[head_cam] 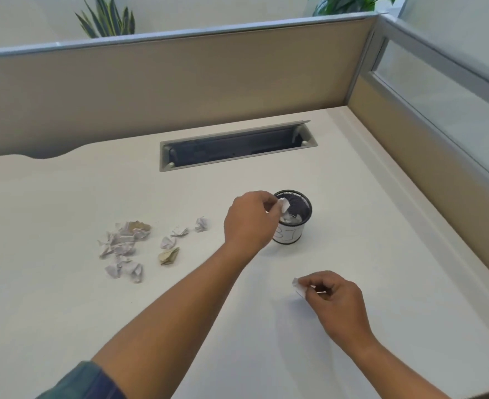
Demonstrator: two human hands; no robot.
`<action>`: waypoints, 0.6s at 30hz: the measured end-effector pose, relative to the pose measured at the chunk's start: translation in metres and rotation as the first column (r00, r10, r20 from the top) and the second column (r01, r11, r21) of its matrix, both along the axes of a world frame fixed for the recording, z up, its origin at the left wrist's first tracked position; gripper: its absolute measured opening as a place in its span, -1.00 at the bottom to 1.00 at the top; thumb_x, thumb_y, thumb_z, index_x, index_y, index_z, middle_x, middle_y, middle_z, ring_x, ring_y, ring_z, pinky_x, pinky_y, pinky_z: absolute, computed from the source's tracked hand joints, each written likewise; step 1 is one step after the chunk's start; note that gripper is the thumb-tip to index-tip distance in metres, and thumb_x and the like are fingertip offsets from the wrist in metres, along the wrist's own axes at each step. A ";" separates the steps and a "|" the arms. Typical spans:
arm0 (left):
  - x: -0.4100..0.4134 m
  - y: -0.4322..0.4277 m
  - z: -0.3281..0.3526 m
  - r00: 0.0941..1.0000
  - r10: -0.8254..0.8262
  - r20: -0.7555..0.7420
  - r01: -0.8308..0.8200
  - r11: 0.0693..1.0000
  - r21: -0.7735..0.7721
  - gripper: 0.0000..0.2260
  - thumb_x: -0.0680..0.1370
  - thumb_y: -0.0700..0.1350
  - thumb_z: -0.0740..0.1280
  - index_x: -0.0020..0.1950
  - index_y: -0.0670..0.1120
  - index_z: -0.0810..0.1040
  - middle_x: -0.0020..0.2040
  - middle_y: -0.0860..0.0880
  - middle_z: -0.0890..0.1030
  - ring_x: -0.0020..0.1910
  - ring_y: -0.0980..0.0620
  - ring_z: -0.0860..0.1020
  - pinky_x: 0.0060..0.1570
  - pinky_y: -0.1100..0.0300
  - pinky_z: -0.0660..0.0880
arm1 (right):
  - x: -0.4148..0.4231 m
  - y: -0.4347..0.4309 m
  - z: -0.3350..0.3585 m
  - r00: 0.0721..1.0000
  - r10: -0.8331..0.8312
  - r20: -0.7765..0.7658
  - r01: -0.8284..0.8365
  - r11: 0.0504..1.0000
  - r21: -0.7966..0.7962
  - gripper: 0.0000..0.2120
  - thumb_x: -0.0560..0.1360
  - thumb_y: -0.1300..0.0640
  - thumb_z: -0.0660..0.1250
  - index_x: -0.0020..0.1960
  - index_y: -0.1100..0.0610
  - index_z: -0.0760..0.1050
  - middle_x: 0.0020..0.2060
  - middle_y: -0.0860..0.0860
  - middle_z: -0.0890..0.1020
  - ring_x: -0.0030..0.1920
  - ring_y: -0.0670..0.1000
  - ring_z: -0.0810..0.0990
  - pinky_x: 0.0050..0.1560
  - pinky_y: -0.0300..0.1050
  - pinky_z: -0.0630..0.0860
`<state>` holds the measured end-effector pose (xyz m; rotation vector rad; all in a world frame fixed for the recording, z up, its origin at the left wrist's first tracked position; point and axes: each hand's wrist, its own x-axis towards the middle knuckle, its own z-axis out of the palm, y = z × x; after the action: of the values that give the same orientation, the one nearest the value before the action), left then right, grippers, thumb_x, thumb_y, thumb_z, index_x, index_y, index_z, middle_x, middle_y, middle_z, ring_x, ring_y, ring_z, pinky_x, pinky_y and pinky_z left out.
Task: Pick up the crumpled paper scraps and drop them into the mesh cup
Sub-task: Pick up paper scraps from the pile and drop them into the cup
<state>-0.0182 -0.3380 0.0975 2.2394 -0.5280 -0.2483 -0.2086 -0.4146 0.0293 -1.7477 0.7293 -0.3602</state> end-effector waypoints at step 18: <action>-0.054 0.113 -0.064 0.876 0.467 -0.121 -0.475 0.879 -0.049 -0.90 0.51 0.04 0.39 -0.02 0.10 0.65 -0.19 0.24 0.64 -0.25 0.34 0.56 -0.19 0.21 0.50 | 0.089 -0.078 0.051 0.998 0.020 0.057 -0.011 0.987 -0.160 -0.84 0.32 -0.01 0.60 -0.21 0.02 0.67 -0.37 -0.09 0.69 -0.39 -0.19 0.57 -0.33 -0.38 0.48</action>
<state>-0.0723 -0.2254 0.0336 2.1871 0.0756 -0.0885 -0.1198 -0.4928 0.0801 -1.8847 0.6594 -0.4683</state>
